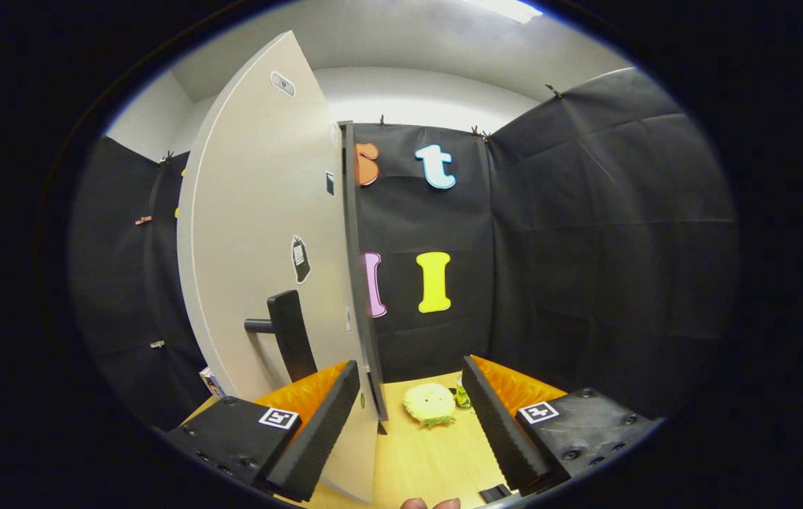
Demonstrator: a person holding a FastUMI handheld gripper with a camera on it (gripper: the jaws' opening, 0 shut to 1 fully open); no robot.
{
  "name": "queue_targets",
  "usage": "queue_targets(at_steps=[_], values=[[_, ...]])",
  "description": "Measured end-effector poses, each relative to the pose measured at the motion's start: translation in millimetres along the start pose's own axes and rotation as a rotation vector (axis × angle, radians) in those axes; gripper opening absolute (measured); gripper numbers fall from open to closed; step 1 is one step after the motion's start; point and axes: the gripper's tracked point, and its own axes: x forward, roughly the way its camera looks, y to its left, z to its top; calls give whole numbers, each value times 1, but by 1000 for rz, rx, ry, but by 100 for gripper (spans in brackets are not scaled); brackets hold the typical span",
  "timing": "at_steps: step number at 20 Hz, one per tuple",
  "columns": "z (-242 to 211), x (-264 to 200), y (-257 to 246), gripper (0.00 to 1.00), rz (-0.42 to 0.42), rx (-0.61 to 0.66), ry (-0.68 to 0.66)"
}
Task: Open the shoe cabinet door, grab the shoes and put them into the shoe cabinet, then close the shoe cabinet door.
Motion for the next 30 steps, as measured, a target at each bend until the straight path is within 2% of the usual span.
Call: queue_targets(at_steps=[10, 15, 21, 25, 30], values=[[-18, 8, 108, 97, 48, 38, 24], [-21, 25, 154, 97, 74, 17, 27], [-35, 39, 217, 98, 170, -19, 46], [-36, 38, 237, 98, 204, -29, 44], [-36, 36, 236, 98, 196, -28, 35]])
